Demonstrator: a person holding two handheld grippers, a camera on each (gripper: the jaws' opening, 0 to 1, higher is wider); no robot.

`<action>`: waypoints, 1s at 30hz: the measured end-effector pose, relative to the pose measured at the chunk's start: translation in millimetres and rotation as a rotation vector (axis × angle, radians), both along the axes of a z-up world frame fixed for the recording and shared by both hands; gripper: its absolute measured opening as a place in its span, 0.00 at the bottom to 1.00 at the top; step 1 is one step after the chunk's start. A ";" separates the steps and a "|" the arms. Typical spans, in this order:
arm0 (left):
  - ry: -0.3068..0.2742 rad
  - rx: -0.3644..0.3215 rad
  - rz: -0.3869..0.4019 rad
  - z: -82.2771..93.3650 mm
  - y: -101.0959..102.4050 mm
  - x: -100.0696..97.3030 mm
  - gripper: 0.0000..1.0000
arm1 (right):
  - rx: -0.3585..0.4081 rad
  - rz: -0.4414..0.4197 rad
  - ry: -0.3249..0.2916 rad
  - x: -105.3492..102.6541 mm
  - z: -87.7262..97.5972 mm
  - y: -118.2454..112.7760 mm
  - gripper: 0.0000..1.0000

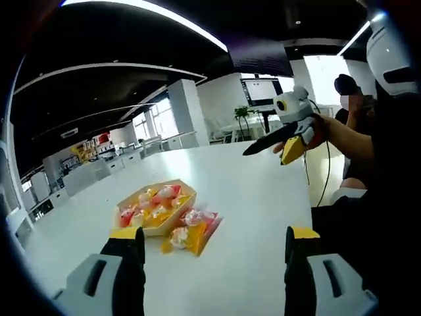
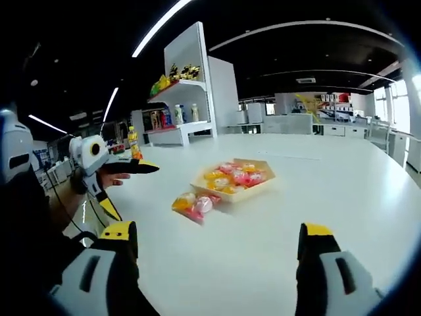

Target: Pick up the marshmallows scattered on the table and place them into the bowl on the table

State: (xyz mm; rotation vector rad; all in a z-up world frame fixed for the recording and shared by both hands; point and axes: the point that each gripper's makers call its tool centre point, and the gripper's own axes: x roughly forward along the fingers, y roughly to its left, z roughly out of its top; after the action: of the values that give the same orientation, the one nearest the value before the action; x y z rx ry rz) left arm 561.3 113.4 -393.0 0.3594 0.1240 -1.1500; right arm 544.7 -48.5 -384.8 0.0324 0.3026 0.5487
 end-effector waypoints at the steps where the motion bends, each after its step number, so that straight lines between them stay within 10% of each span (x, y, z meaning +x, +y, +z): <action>1: 0.005 0.004 0.010 -3.1 -0.1 2.6 0.87 | -0.001 -0.001 -0.001 0.0 0.2 -0.4 0.97; 4: 0.003 0.051 0.032 -18.5 0.3 13.4 0.90 | 0.000 -0.003 -0.004 0.7 0.8 -1.4 0.97; 11: 0.070 -0.110 0.078 -11.7 -12.5 34.4 0.94 | -0.003 0.006 0.010 2.2 -4.8 3.4 0.96; 20: 0.241 -0.168 0.205 -36.9 -23.8 62.7 0.81 | -0.007 0.024 0.015 1.0 -7.4 7.6 0.96; 30: 0.248 -0.152 0.265 -47.0 -26.5 76.6 0.59 | -0.006 0.030 0.011 1.7 -7.6 5.6 0.96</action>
State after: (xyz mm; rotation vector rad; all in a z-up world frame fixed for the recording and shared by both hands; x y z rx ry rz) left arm 637.9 86.9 -440.0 0.0611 0.2913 -0.9305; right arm 546.5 -42.9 -392.4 0.0253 0.3161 0.5775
